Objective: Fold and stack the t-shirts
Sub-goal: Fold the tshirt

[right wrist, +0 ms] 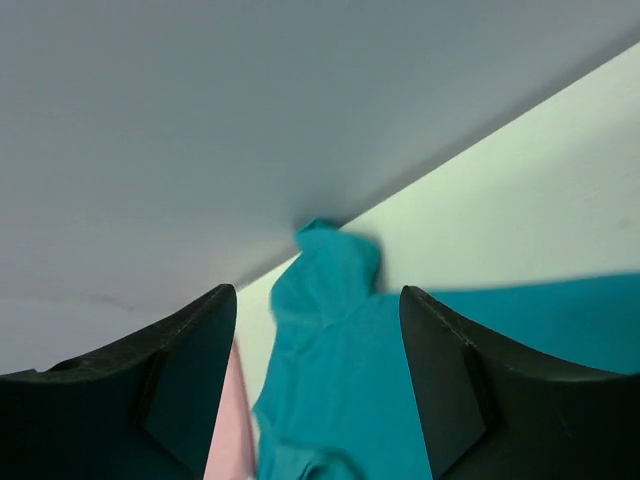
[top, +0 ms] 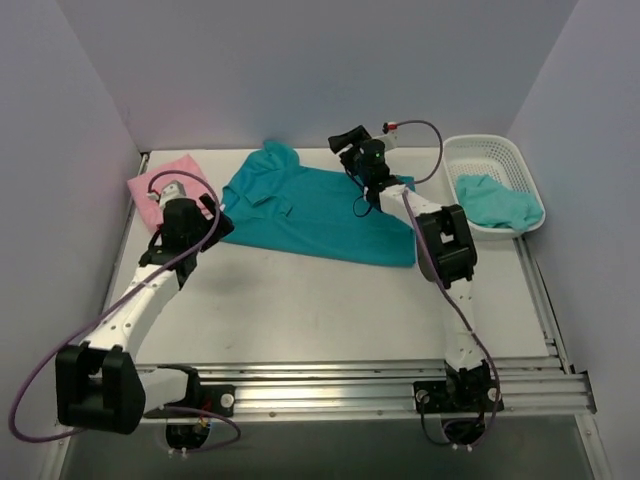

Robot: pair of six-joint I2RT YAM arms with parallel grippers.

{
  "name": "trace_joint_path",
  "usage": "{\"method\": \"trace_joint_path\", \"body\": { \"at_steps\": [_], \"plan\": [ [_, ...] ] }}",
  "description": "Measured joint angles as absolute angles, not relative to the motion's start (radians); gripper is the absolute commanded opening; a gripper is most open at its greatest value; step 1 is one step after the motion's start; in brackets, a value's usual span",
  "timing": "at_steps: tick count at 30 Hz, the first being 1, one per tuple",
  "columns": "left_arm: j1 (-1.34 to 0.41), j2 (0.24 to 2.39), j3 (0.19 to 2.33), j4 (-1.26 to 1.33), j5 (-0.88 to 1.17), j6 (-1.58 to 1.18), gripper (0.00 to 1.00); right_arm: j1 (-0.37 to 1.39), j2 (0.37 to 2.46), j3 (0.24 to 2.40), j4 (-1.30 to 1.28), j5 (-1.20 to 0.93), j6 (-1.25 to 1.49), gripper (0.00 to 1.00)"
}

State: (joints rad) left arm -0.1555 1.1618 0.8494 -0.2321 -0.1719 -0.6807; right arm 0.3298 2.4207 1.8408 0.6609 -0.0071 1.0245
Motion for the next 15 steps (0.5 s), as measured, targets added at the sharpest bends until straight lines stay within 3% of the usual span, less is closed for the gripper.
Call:
{"method": "trace_joint_path", "body": {
  "at_steps": [8, 15],
  "plan": [
    [-0.181, 1.578, 0.982, -0.047, -0.138, -0.697, 0.94, 0.551, 1.869, 1.343, 0.727, 0.013, 0.913, 0.61],
    [-0.184, 1.853, 1.211, 0.084, -0.090, -0.746, 0.95, 0.523, 1.687, 1.058, 0.717, 0.079, 0.881, 0.61]
  ]
}}
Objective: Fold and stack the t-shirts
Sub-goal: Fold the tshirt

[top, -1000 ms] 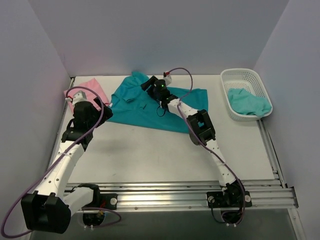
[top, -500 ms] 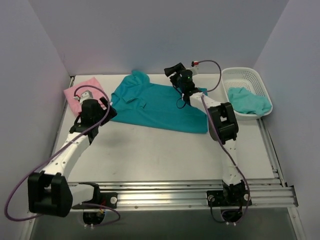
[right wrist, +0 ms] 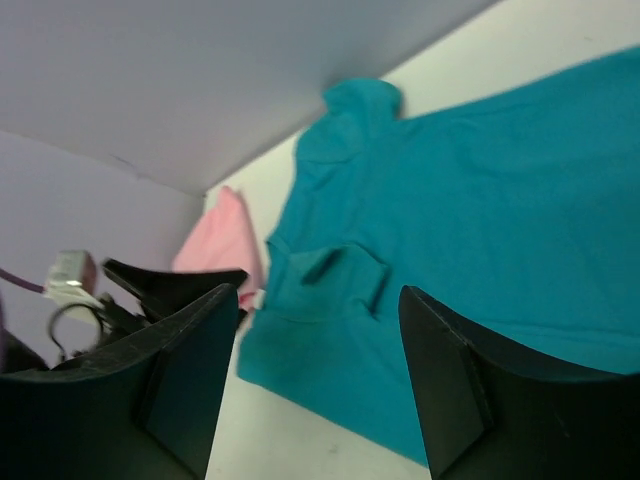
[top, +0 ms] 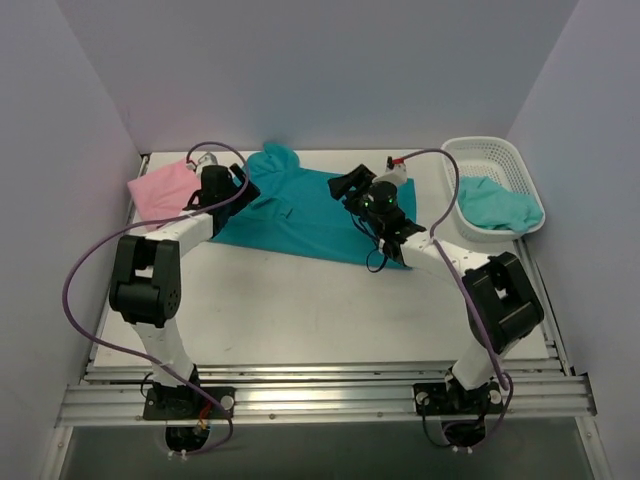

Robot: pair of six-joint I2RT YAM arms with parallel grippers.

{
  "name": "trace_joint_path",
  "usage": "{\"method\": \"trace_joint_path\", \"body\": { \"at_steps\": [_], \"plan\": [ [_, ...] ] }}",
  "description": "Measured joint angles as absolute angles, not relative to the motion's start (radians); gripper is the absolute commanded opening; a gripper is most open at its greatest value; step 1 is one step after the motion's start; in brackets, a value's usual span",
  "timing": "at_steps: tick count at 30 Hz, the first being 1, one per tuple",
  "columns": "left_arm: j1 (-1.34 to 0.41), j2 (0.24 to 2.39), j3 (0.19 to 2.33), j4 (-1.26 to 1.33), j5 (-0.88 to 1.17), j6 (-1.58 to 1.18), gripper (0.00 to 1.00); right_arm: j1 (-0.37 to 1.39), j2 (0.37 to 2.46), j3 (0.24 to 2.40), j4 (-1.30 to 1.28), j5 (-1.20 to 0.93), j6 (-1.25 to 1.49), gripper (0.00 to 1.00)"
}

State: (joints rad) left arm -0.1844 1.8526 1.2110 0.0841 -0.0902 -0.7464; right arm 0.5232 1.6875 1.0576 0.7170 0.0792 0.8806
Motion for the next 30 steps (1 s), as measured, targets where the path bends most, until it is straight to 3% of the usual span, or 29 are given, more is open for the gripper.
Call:
{"method": "trace_joint_path", "body": {
  "at_steps": [14, 30],
  "plan": [
    [-0.236, 2.019, 1.315, 0.146, -0.145, -0.861, 0.95, 0.538, 1.516, 0.954, 0.599, 0.179, 0.821, 0.61],
    [-0.248, 2.119, 1.382, 0.141, -0.200, -0.864, 0.95, 0.516, 1.513, 0.930, 0.594, 0.195, 0.818, 0.60]
  ]
}}
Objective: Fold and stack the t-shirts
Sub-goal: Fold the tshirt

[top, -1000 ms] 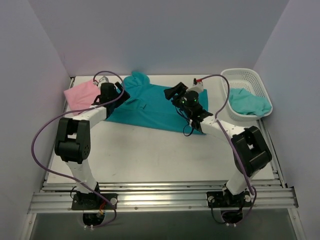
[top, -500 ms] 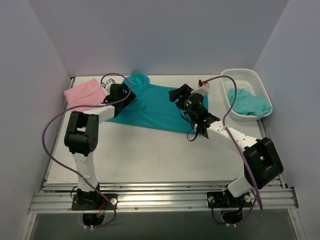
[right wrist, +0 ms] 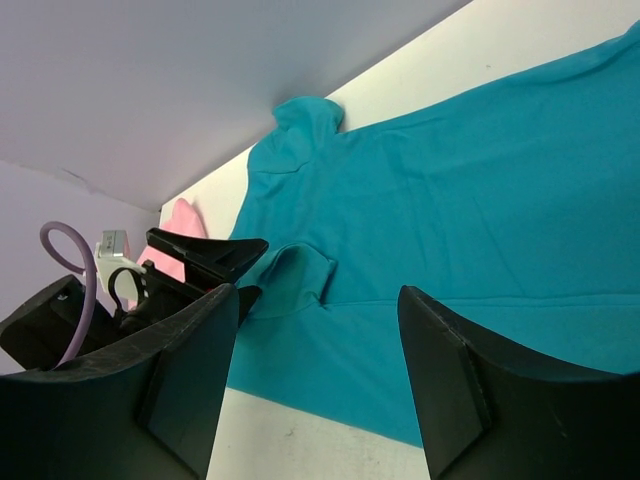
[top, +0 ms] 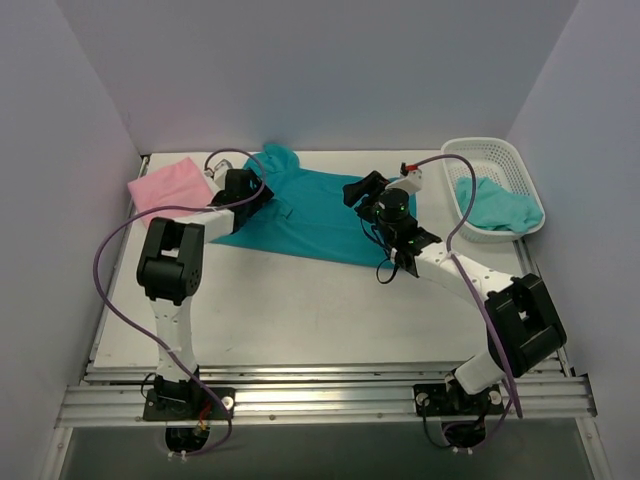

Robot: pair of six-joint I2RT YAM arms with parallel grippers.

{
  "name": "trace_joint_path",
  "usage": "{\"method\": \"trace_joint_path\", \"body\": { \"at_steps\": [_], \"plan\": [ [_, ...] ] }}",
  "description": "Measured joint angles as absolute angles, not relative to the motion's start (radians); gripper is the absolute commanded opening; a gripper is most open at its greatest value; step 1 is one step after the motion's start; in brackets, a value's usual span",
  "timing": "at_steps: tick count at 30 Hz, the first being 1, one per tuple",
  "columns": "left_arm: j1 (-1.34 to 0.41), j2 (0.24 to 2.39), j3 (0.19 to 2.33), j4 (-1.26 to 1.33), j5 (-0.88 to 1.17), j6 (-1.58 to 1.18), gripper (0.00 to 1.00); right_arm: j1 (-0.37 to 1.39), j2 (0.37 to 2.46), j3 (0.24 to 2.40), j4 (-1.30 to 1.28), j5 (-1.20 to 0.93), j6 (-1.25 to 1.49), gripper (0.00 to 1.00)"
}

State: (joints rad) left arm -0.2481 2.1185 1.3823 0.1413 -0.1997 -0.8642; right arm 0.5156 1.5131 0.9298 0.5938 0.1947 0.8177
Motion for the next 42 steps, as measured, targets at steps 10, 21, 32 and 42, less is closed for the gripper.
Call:
{"method": "trace_joint_path", "body": {
  "at_steps": [10, 21, 32, 42],
  "plan": [
    [-0.248, 2.173, 1.446, 0.147, -0.205, -0.869, 0.96, 0.500, 1.546, 0.929, 0.595, 0.194, 0.822, 0.60],
    [-0.248, 2.260, 1.571, 0.147, -0.206, -0.875, 0.96, 0.474, 1.589, 0.929, 0.616, 0.188, 0.822, 0.60],
    [-0.232, 2.460, 1.997, 0.102, -0.171, -0.834, 0.95, 0.458, 1.647, 0.929, 0.639, 0.179, 0.822, 0.59],
    [-0.205, 2.059, 1.575, 0.168, -0.237, -0.775, 0.94, 0.458, 1.678, 0.929, 0.656, 0.166, 0.837, 0.57]
  ]
}}
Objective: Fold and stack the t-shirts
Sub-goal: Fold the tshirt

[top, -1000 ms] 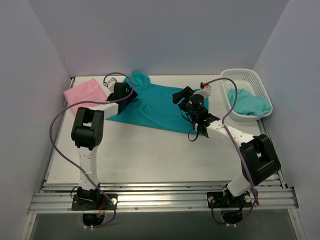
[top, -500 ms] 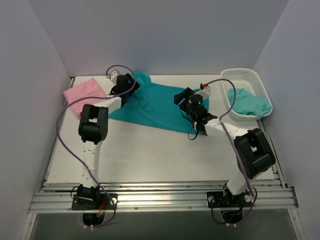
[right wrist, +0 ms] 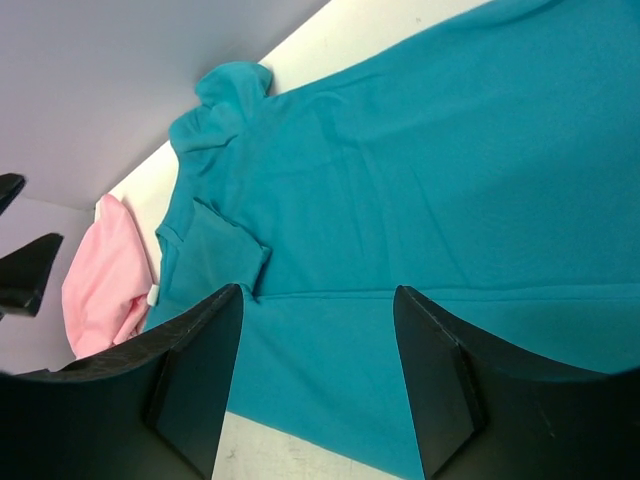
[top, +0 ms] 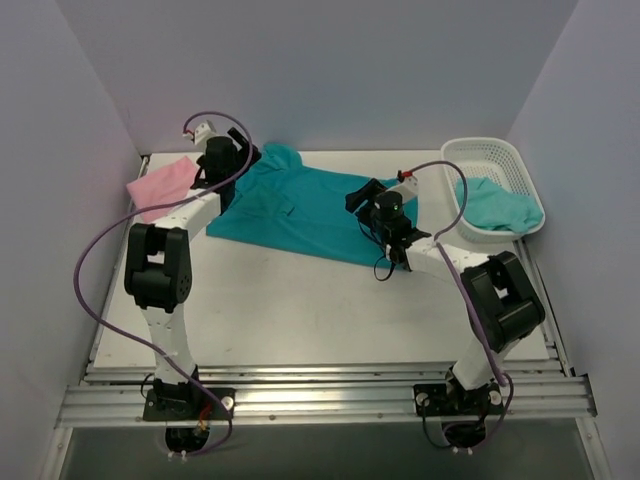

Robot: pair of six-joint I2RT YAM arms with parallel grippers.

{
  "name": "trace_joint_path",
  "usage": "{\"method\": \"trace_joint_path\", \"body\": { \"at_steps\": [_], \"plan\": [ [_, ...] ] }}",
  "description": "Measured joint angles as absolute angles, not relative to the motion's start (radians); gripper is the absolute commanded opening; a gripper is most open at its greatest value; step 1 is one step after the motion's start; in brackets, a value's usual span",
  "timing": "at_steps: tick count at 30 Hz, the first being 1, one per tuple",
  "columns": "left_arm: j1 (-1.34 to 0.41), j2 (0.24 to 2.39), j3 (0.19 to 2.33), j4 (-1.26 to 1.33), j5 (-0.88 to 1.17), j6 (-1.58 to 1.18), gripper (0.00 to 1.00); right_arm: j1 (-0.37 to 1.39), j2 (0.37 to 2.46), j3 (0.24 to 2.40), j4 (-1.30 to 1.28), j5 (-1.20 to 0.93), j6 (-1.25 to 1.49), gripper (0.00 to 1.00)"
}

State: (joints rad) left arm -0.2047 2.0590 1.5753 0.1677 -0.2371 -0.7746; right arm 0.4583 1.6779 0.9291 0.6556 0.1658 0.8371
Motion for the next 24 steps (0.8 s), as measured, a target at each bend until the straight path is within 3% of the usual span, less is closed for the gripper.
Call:
{"method": "trace_joint_path", "body": {
  "at_steps": [2, 4, 5, 7, 19, 21, 24],
  "plan": [
    [-0.205, 2.004, 1.512, 0.190, -0.250, -0.771, 0.95, 0.459, 1.692, 0.929, 0.656, 0.159, 0.847, 0.53],
    [-0.205, 1.978, 1.462, 0.218, -0.255, -0.769, 0.95, 0.461, 1.704, 0.928, 0.656, 0.149, 0.857, 0.41],
    [-0.205, 1.974, 1.439, 0.227, -0.254, -0.769, 0.95, 0.466, 1.708, 0.925, 0.658, 0.145, 0.860, 0.15],
    [-0.207, 1.976, 1.397, 0.234, -0.254, -0.769, 0.96, 0.471, 1.708, 0.912, 0.668, 0.137, 0.869, 0.00],
    [-0.254, 1.963, 1.154, 0.172, -0.288, -0.820, 1.00, 0.480, 1.732, 0.722, 0.719, 0.111, 0.939, 0.00],
    [-0.268, 1.952, 1.134, 0.166, -0.310, -0.828, 0.95, 0.479, 1.765, 0.696, 0.740, 0.109, 0.949, 0.00],
    [-0.284, 1.938, 1.123, 0.139, -0.319, -0.836, 0.95, 0.477, 1.822, 0.674, 0.804, 0.097, 0.985, 0.00]
  ]
}}
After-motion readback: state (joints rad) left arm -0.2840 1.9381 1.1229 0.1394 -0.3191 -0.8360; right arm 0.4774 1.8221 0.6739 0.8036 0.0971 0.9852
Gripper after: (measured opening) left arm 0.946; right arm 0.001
